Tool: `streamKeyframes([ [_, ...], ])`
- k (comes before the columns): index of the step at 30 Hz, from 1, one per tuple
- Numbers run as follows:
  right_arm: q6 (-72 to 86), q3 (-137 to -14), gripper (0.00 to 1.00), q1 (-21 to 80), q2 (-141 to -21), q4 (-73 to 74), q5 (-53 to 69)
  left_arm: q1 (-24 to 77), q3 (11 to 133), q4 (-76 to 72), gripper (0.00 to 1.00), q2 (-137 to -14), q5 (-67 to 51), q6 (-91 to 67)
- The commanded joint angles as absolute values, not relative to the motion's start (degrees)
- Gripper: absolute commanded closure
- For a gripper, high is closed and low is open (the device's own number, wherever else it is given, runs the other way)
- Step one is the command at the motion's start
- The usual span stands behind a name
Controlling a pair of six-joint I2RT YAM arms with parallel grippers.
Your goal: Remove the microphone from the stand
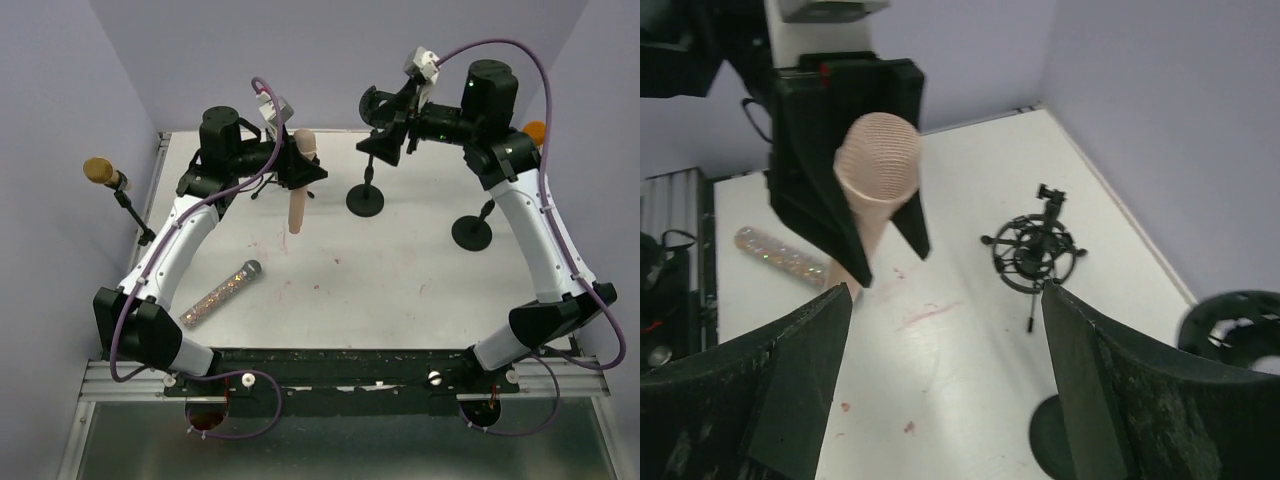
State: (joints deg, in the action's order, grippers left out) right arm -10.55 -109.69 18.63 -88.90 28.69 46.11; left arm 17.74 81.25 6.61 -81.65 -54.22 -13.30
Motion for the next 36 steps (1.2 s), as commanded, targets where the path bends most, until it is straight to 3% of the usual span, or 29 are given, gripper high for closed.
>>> streamKeyframes([
  [1, -5.2, -106.2, 0.15, 22.6, -91.2, 25.7, 51.2, 17.9, 82.3, 6.5, 1.0, -83.0, -53.4, -12.8],
  [10, 16.5, -107.6, 0.14, 24.0, -97.5, 6.5, 60.2, 20.4, 85.7, 6.9, 1.0, -85.4, -58.8, -13.6],
  [20, 22.4, -107.3, 0.14, 25.5, -100.2, 1.1, 68.2, 22.2, 88.6, 8.6, 1.0, -88.1, -62.0, -12.7],
  [24, 21.4, -107.8, 0.19, 25.5, -100.6, 2.2, 67.5, 22.5, 89.0, 8.3, 1.0, -88.4, -62.1, -13.3],
  [30, 21.5, -106.6, 0.35, 25.6, -101.4, 2.5, 66.3, 22.8, 90.0, 8.3, 1.0, -88.6, -62.4, -13.7],
  [36, 21.7, -107.5, 0.33, 25.5, -102.2, 2.9, 64.8, 22.9, 90.3, 8.7, 1.0, -88.6, -62.8, -13.6],
])
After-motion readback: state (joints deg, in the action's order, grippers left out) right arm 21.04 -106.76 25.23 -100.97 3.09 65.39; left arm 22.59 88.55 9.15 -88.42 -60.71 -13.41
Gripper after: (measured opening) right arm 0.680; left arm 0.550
